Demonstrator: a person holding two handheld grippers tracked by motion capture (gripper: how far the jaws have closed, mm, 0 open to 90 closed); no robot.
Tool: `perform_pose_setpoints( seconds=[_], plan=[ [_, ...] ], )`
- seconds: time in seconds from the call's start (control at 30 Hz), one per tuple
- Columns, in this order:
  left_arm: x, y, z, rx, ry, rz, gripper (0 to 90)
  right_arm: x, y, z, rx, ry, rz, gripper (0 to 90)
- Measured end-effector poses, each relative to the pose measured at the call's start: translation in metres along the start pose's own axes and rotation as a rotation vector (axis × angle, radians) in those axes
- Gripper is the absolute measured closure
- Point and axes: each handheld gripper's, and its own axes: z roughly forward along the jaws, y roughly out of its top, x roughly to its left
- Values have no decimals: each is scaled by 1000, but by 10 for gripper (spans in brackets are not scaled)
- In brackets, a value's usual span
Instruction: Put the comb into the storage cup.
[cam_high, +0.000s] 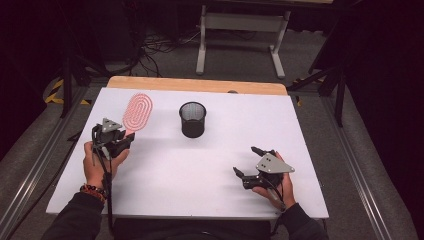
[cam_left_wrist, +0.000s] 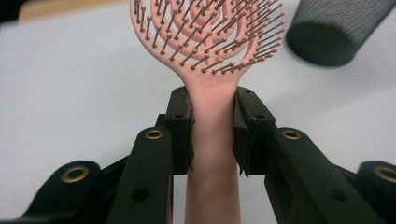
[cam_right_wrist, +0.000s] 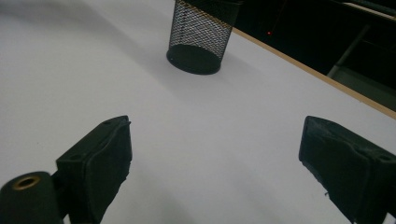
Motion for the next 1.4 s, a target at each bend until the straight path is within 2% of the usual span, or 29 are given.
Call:
perform_pose_setpoints(
  seconds=[0.03, 0.07, 0.1, 0.23, 0.3, 0.33, 0.4, 0.5, 0.57, 0.6, 0.63, 0.7, 0.77, 0.83, 0.93, 1.03, 1.1, 1.17, 1.2, 1.3, 1.4],
  plan=[
    [0, -1, -2, -29, -6, 10, 707, -1, 0, 0, -5, -3, 6, 106],
    [1, -2, -5, -77, -28, 20, 707, -3, -1, 1, -6, -12, 10, 106],
    [1, -2, -5, -77, -28, 20, 707, -4, -2, 1, -4, -21, 15, 106],
    [7, -1, -13, -191, -83, 49, 708, -8, -3, 4, 7, -47, 33, 106],
    [7, 0, -14, -208, -85, 59, 708, -8, -3, 5, 8, -53, 36, 106],
    [7, 0, -17, -239, -104, 69, 708, -9, -2, 6, 8, -67, 35, 111],
    [6, 0, -18, -249, -110, 73, 708, -9, -1, 7, 10, -77, 34, 111],
    [-1, -1, -20, -294, -143, 94, 708, -11, 3, 11, 4, -84, 65, 105],
    [-6, 0, -21, -309, -167, 110, 708, -13, 7, 14, 8, -76, 93, 89],
    [-6, 0, -21, -309, -167, 110, 708, -13, 7, 14, 8, -76, 93, 89],
    [-13, 0, -21, -316, -184, 131, 708, -13, 15, 16, 5, -45, 99, 86],
    [-16, 0, -21, -322, -188, 139, 708, -13, 20, 16, -6, -45, 93, 85],
    [-26, 0, -20, -324, -206, 163, 708, -10, 33, 19, -30, -17, 100, 84],
    [-29, 0, -19, -323, -212, 171, 708, -8, 40, 21, -50, 4, 105, 84],
    [-41, 1, -17, -332, -242, 186, 708, -5, 49, 24, -75, 28, 116, 90],
    [-46, 2, -16, -340, -249, 201, 708, -5, 54, 25, -94, 39, 127, 101],
    [-52, 2, -12, -352, -279, 205, 708, -5, 59, 25, -114, 52, 134, 115],
    [-57, 2, -9, -359, -289, 217, 708, -4, 65, 25, -138, 61, 143, 121],
    [-62, 3, -5, -368, -316, 225, 708, -3, 71, 25, -153, 71, 145, 127],
    [-69, 4, -2, -375, -333, 240, 708, -2, 77, 26, -165, 79, 140, 128],
    [-79, 5, 1, -375, -358, 261, 708, 0, 85, 29, -188, 110, 153, 130]
  ],
)
